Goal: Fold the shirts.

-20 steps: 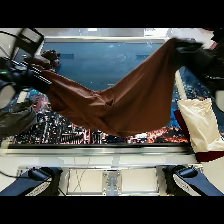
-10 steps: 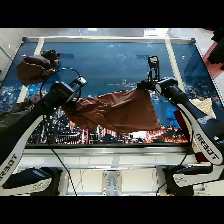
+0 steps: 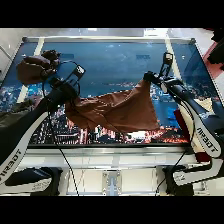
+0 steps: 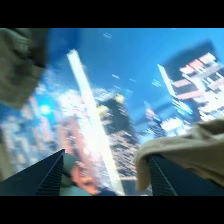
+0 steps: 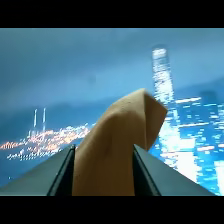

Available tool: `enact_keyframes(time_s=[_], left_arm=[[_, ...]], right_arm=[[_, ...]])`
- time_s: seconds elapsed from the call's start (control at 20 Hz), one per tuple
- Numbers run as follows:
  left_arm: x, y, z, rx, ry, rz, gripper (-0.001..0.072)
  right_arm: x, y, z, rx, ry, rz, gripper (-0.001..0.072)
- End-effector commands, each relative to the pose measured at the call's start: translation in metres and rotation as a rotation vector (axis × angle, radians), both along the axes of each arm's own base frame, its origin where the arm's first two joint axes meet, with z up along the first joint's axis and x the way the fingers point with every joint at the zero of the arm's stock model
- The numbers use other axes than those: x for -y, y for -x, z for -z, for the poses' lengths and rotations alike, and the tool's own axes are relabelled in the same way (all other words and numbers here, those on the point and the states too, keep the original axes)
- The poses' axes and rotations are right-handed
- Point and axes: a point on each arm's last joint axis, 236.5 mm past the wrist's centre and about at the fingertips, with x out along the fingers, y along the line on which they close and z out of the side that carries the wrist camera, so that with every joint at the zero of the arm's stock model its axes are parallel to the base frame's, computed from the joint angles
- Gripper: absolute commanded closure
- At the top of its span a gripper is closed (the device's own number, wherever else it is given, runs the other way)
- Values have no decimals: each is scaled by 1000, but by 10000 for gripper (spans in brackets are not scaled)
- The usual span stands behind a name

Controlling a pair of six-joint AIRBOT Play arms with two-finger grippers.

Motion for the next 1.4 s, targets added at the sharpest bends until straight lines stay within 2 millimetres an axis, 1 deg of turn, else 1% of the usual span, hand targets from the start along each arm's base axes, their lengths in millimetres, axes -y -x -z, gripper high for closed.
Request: enact_keyframes(time_s=[0.0,0.05,0.1,0.15,0.2,0.25,0.3,0.35,0.4,0.5,0.55,0.6,0.7,0.75,0.85,0.9,1.0,1.1,1.15,1.2,1.25,1.35], left_arm=[[-29,-13,-88,242,3,-67,124],[-46,-3,-106,297,71,-133,124],[-67,11,-116,332,142,-213,124],[-89,29,-119,356,212,-297,124],[-113,51,-114,359,264,-383,124],[-128,76,-98,343,341,-474,124],[-131,105,-71,285,451,-568,125],[-119,131,-37,184,566,-619,125],[-99,154,-4,76,672,-643,125],[-42,198,59,-145,886,-687,125],[-16,216,83,-245,978,-723,126],[4,229,101,-316,1051,-753,125],[33,241,125,-382,1186,-805,125],[45,241,131,-388,1256,-829,126],[63,231,134,-359,1398,-865,125],[66,223,134,-327,1443,-860,125],[67,212,132,-285,1481,-849,124],[65,199,131,-232,1507,-849,125],[65,197,132,-226,1515,-860,125],[67,198,138,-248,1518,-885,125],[71,200,144,-279,1523,-910,125],[81,196,147,-314,1564,-903,125]], right_arm=[[55,25,-40,-22,23,107,296],[76,39,-55,-38,54,146,296],[97,52,-68,-48,73,186,295],[117,68,-80,-63,93,226,295],[132,83,-88,-85,121,245,295],[146,99,-91,-125,147,263,295],[156,115,-89,-177,167,274,296],[161,131,-83,-241,174,278,297],[162,142,-78,-289,185,262,303],[156,159,-64,-339,183,231,306],[151,166,-57,-355,162,225,306],[145,169,-51,-358,139,219,306],[133,176,-44,-346,93,203,306],[128,178,-45,-335,77,188,306],[117,179,-49,-302,39,168,306],[113,179,-53,-287,18,165,306],[105,174,-65,-238,-10,146,306],[101,171,-76,-193,-33,144,306],[99,170,-79,-178,-40,144,306],[98,169,-82,-169,-46,143,306],[98,170,-83,-167,-48,143,306],[96,171,-82,-175,-53,141,306]])
